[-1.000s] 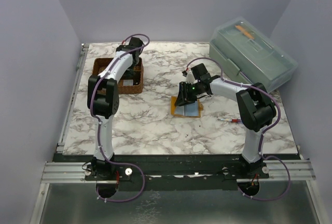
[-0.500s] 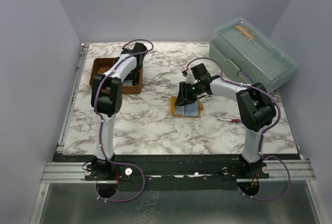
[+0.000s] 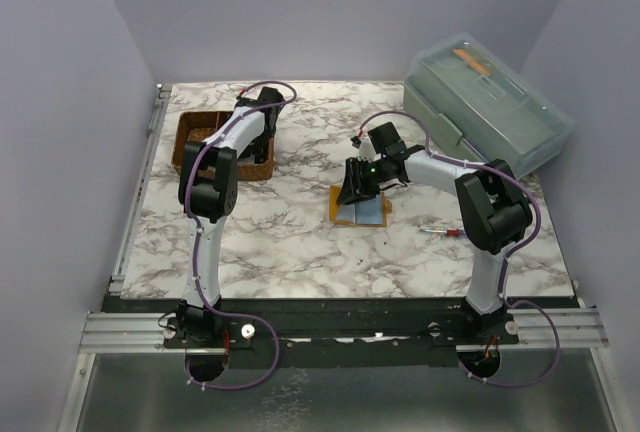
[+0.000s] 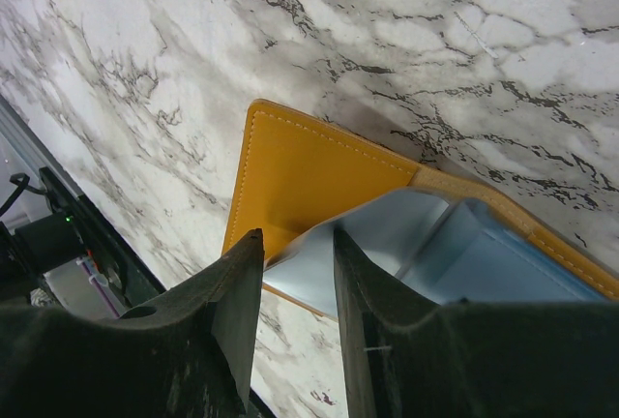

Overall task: Put the credit cards into the card holder
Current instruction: Pick up the credit card from the storage box.

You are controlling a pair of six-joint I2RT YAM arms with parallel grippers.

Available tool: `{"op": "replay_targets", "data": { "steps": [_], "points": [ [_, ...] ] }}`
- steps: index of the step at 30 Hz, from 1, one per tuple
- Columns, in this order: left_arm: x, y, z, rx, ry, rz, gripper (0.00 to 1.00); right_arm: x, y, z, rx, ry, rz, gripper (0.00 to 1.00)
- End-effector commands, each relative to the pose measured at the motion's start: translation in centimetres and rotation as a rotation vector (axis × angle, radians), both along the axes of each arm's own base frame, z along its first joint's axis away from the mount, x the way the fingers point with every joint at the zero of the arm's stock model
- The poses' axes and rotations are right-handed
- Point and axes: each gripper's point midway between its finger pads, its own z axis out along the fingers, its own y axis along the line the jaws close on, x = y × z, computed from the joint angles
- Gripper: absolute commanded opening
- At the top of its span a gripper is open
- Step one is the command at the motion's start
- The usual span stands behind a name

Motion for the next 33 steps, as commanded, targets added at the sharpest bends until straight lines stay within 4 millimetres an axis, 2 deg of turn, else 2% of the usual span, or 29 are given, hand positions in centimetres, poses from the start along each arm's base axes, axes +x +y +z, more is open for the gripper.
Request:
{"op": "replay_targets", "data": {
  "steps": [1,7,10,12,13,17,23,29,33],
  "points": [
    [0.4,0.7,-0.1,0.021,-0.011,0.013,0.30,-0.2,0.3,0.1,0.003,-0.006,0.025,0.38],
    [0.5,0.7,1.4,0.018,-0.050,0.014,0.17,-0.2,0.4,0.1,0.009,-0.007,0.025,0.38],
    [0.5,0.4,1.2,-0.017,-0.054,0.012,0.10,-0.2,0.4,0.1,0.010,-0.006,0.024,0.38],
    [0.6,-0.4,0.5,-0.089,-0.045,0.003,0.01,-0.2,0.4,0.1,0.008,-0.007,0.022,0.38],
    [0.7,-0.9,0.1,-0.131,-0.040,-0.003,0.00,-0.3,0.3,0.1,0.007,-0.009,0.023,0.38],
    [0.7,-3.4,-0.5,-0.299,-0.027,-0.033,0.00,-0.4,0.1,0.0,0.000,-0.007,0.019,0.38],
    [1.1,-6.8,1.0,-0.504,-0.073,-0.073,0.00,-0.6,0.1,-0.3,0.002,0.003,0.019,0.38],
    [0.7,-11.5,0.9,-0.767,-0.058,-0.112,0.00,-0.7,0.1,-0.4,-0.004,0.005,0.016,0.38],
    [0.4,-13.3,1.1,-0.872,-0.059,-0.123,0.00,-0.9,0.0,-0.6,-0.007,0.012,0.015,0.38]
  ]
}}
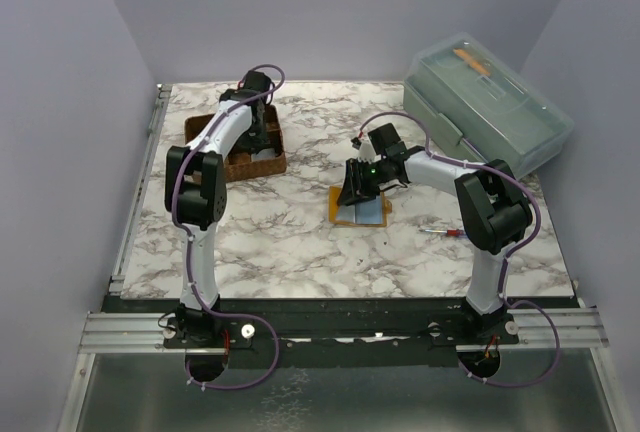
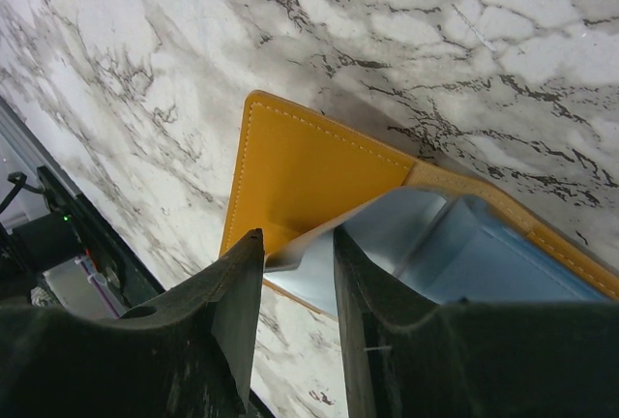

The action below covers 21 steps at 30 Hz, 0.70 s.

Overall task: Put the credit cards into the card holder
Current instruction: Pick up the credit card from the storage box.

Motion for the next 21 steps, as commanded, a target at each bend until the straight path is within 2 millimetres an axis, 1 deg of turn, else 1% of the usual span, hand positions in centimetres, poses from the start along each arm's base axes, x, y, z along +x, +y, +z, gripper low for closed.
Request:
{"op": "replay_targets", "data": {
  "steps": [1,5,8,10,12,14,16,18,19,21],
  "points": [
    [-0.7,-5.5,1.0,-0.290,-0.003,-0.049,0.00,-0.9,0.0,-0.4,-0.006,0.012,0.015,0.38],
    [-0.9,-6.9,0.9,-0.360,0.007,-0.041,0.00,-1.1,-0.2,-0.8,-0.014,0.019,0.013,0.38],
    [-0.9,-7.2,0.6,-0.323,0.002,-0.035,0.00,-1.1,-0.3,-0.9,-0.019,0.020,0.011,0.38],
    [-0.9,-7.5,0.8,-0.281,-0.015,-0.037,0.00,-1.2,-0.4,-0.9,-0.021,0.019,0.008,0.38],
    [-0.7,-7.1,1.2,-0.231,-0.039,-0.023,0.00,-1.2,-0.4,-1.0,-0.022,0.022,0.007,0.38],
    [-0.7,-7.0,1.5,-0.176,-0.054,-0.021,0.04,-1.3,-0.4,-1.1,-0.023,0.026,0.007,0.38],
    [-0.7,-6.9,1.6,-0.141,-0.062,-0.018,0.05,-1.3,-0.4,-1.2,-0.023,0.027,0.007,0.38],
    [-0.7,-6.4,1.6,-0.122,-0.063,-0.007,0.03,-1.3,-0.4,-1.2,-0.024,0.028,0.008,0.38],
    [-0.7,-6.3,1.7,-0.116,-0.063,-0.005,0.00,-1.3,-0.4,-1.2,-0.025,0.028,0.009,0.38],
    [-0.7,-6.1,2.1,-0.108,-0.073,0.000,0.00,-1.3,-0.4,-1.2,-0.026,0.028,0.009,0.38]
  ]
}}
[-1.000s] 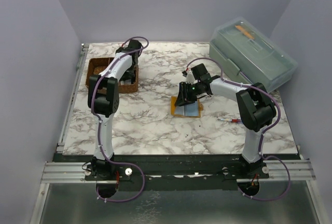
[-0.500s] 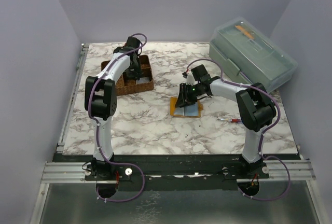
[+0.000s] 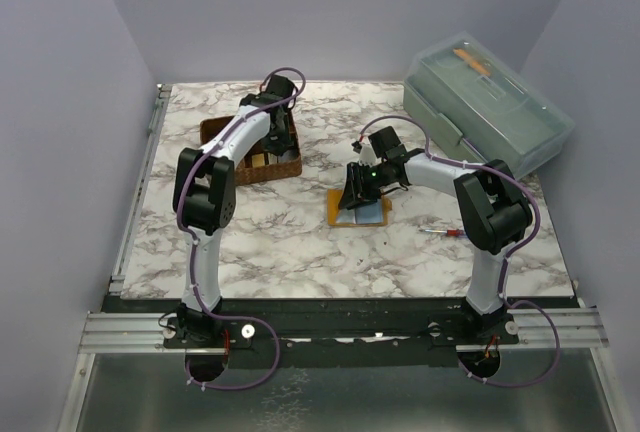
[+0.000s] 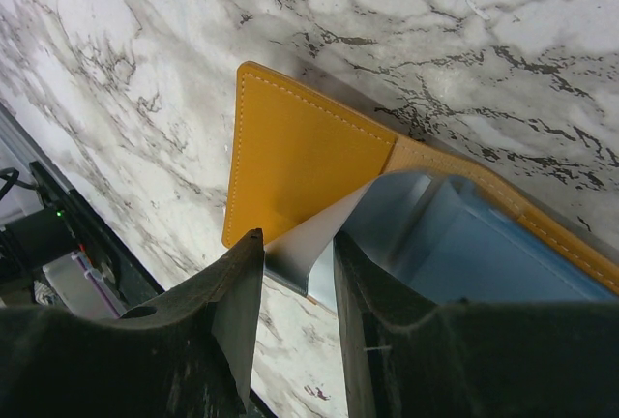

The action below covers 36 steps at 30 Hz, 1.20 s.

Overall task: Put the credit cards into the card holder
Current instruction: Pick up the credit card from the storage box.

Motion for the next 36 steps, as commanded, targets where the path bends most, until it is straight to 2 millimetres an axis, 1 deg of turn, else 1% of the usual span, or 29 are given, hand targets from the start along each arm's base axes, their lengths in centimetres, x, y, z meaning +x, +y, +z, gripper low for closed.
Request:
{"op": "replay_targets", "data": {
  "steps": [1,3,9,12,15,17,21,25,29,32,36],
  "points": [
    [0.0,1.2,2.0,0.045,-0.033,0.041,0.00,-0.5,0.0,-0.3,-0.013,0.003,0.010,0.38],
    [0.1,1.0,2.8,0.033,-0.046,0.036,0.00,-0.6,0.0,-0.3,-0.014,0.004,0.010,0.38],
    [0.2,-0.1,6.1,-0.034,-0.086,0.005,0.00,-0.5,-0.1,-0.3,-0.013,0.004,0.007,0.38],
    [0.4,-0.2,7.1,-0.046,-0.095,0.001,0.00,-0.6,-0.1,-0.3,-0.012,0.004,0.005,0.38],
    [0.6,0.2,7.1,-0.051,-0.084,0.002,0.00,-0.7,-0.1,-0.3,-0.013,0.005,0.004,0.38],
    [0.6,0.3,6.8,-0.052,-0.060,-0.010,0.00,-0.6,-0.1,-0.2,-0.015,0.002,0.005,0.38],
    [0.7,0.5,5.9,-0.032,-0.036,-0.013,0.00,-0.4,-0.1,-0.2,-0.016,0.000,0.005,0.38],
    [1.1,0.3,5.0,-0.035,-0.030,-0.016,0.00,-0.3,0.0,-0.2,-0.014,0.002,0.006,0.38],
    [1.6,0.3,3.7,-0.024,-0.024,-0.041,0.00,-0.2,0.1,0.0,-0.014,-0.004,0.004,0.38],
    [1.8,0.4,3.4,-0.030,-0.034,-0.062,0.00,0.4,0.1,0.8,-0.021,-0.032,-0.007,0.38],
    [1.9,1.4,4.5,-0.062,-0.061,-0.048,0.00,2.2,0.3,2.7,-0.028,-0.095,-0.032,0.39]
  ]
}}
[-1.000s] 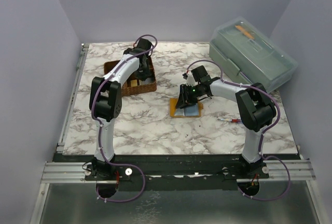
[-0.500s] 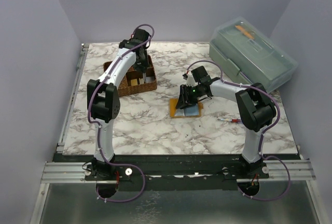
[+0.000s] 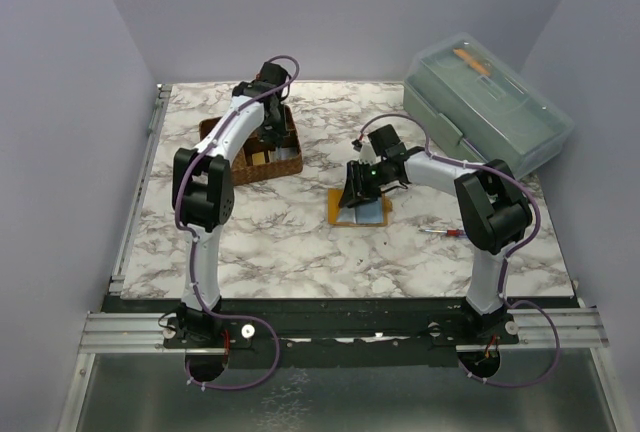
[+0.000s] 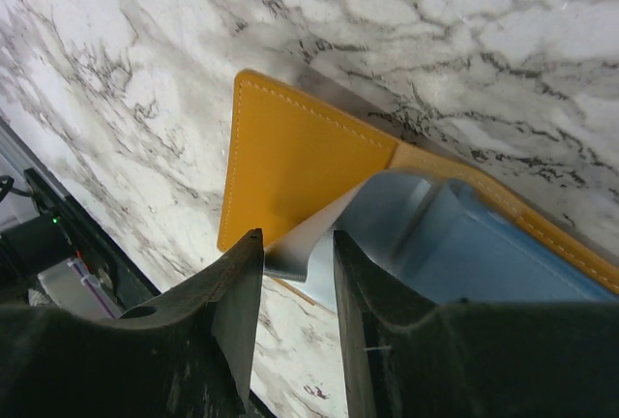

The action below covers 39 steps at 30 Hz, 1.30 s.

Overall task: Put the credit cards into the card holder
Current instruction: Pick up the credit card from the storage box, then place the credit card in the storage box.

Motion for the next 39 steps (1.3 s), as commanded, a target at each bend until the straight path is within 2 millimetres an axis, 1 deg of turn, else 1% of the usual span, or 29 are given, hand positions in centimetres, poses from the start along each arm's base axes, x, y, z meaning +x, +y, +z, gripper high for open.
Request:
{"op": "replay_targets", "data": {
  "steps": [1,3,6,9,11,15,19,20,21,24,27,30,34,37,39],
  "points": [
    [1.1,1.3,2.1,-0.058,-0.067,0.001,0.00,2.6,0.5,3.3,-0.015,-0.116,-0.033,0.39],
    [1.0,2.0,2.9,-0.081,-0.078,0.010,0.00,4.0,0.9,4.8,-0.010,-0.159,-0.047,0.43],
    [0.6,2.2,4.4,-0.149,-0.095,0.002,0.00,6.3,1.8,7.4,0.006,-0.224,-0.066,0.48],
    [0.3,2.6,5.5,-0.216,-0.115,-0.005,0.00,8.5,2.9,10.2,0.044,-0.282,-0.088,0.54],
    [0.2,3.1,6.2,-0.263,-0.124,0.001,0.00,9.5,3.9,11.9,0.088,-0.306,-0.092,0.60],
    [0.4,3.9,8.0,-0.383,-0.149,0.015,0.00,10.4,7.0,15.0,0.225,-0.339,-0.044,0.69],
    [0.7,4.2,9.7,-0.535,-0.179,0.014,0.00,10.7,10.7,16.5,0.381,-0.319,0.022,0.73],
    [0.6,3.9,9.9,-0.566,-0.180,0.009,0.00,10.9,11.4,16.9,0.422,-0.296,0.021,0.73],
    [0.8,4.9,10.0,-0.591,-0.187,0.030,0.00,11.1,11.9,17.0,0.452,-0.275,0.018,0.73],
    [0.7,6.0,10.0,-0.656,-0.190,0.049,0.00,12.2,13.1,17.3,0.521,-0.215,-0.031,0.73],
    [0.4,6.6,10.1,-0.749,-0.195,0.057,0.00,13.1,14.1,16.8,0.579,-0.138,-0.079,0.73],
    [0.0,6.8,10.4,-0.817,-0.200,0.047,0.00,13.6,15.0,16.3,0.629,-0.068,-0.096,0.72],
    [-0.4,6.7,10.7,-0.873,-0.210,0.016,0.00,14.4,15.7,15.5,0.648,-0.039,-0.102,0.65],
    [-0.7,6.5,11.4,-0.923,-0.224,-0.007,0.00,14.8,16.2,15.2,0.664,-0.018,-0.092,0.57],
    [-0.8,6.2,11.9,-0.951,-0.231,-0.031,0.00,14.8,16.6,14.9,0.679,-0.004,-0.081,0.54]
  ]
}}
